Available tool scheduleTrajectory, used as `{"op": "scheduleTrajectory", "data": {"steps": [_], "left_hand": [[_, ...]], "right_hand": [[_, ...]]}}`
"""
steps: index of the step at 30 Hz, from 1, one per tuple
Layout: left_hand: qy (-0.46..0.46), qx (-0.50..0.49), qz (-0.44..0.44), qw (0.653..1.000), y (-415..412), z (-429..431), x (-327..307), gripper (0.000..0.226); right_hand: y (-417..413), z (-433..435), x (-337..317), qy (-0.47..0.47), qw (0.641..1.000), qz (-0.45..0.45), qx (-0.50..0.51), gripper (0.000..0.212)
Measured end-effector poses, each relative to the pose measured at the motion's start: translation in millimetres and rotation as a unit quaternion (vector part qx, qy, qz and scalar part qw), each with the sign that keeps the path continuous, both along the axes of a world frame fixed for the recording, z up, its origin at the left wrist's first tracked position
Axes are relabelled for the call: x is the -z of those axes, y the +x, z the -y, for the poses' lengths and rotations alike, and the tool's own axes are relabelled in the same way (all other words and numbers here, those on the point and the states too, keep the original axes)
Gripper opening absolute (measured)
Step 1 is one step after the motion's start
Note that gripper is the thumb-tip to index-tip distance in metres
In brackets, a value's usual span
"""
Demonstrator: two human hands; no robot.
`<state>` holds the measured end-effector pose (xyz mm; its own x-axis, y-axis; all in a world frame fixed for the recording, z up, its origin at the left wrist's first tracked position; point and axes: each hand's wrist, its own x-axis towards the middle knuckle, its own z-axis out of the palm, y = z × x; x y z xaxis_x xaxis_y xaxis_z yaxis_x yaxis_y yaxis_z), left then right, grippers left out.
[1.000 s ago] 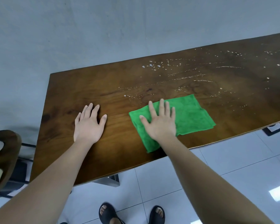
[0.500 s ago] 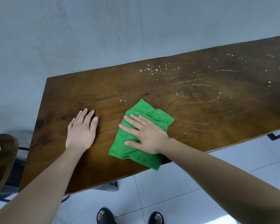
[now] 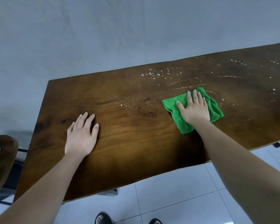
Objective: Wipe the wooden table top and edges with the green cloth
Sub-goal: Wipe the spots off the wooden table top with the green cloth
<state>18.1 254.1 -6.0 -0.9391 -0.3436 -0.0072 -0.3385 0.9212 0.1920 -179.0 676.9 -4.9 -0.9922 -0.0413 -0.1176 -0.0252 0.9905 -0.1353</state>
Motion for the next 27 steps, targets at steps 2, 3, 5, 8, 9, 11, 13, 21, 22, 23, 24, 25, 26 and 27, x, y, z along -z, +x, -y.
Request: {"op": "scheduleTrajectory", "data": {"steps": [2, 3, 5, 8, 9, 11, 13, 21, 22, 23, 24, 25, 26, 27], "left_hand": [[-0.001, 0.000, -0.005, 1.000, 0.1, -0.2, 0.5, 0.071], [-0.003, 0.000, -0.005, 1.000, 0.0, 0.0, 0.8, 0.071], [-0.003, 0.001, -0.004, 1.000, 0.0, 1.0, 1.8, 0.071], [0.006, 0.003, -0.013, 1.000, 0.7, 2.4, 3.8, 0.076], [0.009, 0.003, -0.018, 1.000, 1.2, 3.0, 4.7, 0.078], [0.014, 0.003, -0.025, 1.000, 1.7, 5.0, 6.5, 0.082], [0.022, 0.005, -0.036, 0.999, 1.9, 6.5, 9.2, 0.085], [0.030, 0.002, -0.042, 0.999, 0.8, 8.9, 11.4, 0.083], [0.024, 0.000, -0.035, 0.999, -0.1, 8.7, 10.8, 0.084], [0.017, -0.001, -0.027, 0.999, -0.7, 7.9, 10.4, 0.085], [0.012, -0.001, -0.022, 1.000, -1.6, 7.0, 9.9, 0.086], [0.009, -0.001, -0.017, 1.000, -2.0, 6.1, 9.5, 0.086], [0.007, -0.002, -0.013, 1.000, -2.5, 5.6, 8.6, 0.087], [0.005, -0.002, -0.010, 1.000, -2.4, 5.4, 7.7, 0.086]], "right_hand": [[2.5, 28.3, -0.3, 0.000, 1.000, -0.005, 0.022, 0.101], [5.2, 45.4, -1.1, 0.002, 1.000, -0.005, 0.017, 0.101], [12.9, 84.0, -3.6, 0.012, 1.000, -0.004, -0.012, 0.101], [32.6, 146.9, -5.9, 0.007, 0.997, 0.001, -0.071, 0.100], [43.0, 167.7, -5.6, 0.004, 0.995, 0.002, -0.096, 0.100], [70.3, 206.9, -3.6, 0.000, 0.986, 0.003, -0.164, 0.098], [99.1, 236.0, -2.5, -0.005, 0.968, 0.007, -0.250, 0.094], [90.3, 180.2, 1.4, -0.010, 0.838, 0.012, -0.545, 0.079], [74.5, 164.8, -0.2, -0.007, 0.839, 0.012, -0.544, 0.078], [57.4, 148.2, -2.0, -0.006, 0.850, 0.010, -0.526, 0.078], [39.0, 130.5, -4.0, -0.006, 0.868, 0.005, -0.496, 0.078], [20.0, 111.5, -5.4, -0.005, 0.889, -0.002, -0.459, 0.079], [1.2, 91.7, -6.2, -0.004, 0.909, -0.009, -0.416, 0.080], [-16.1, 71.4, -6.6, -0.002, 0.930, -0.013, -0.367, 0.081]]}}
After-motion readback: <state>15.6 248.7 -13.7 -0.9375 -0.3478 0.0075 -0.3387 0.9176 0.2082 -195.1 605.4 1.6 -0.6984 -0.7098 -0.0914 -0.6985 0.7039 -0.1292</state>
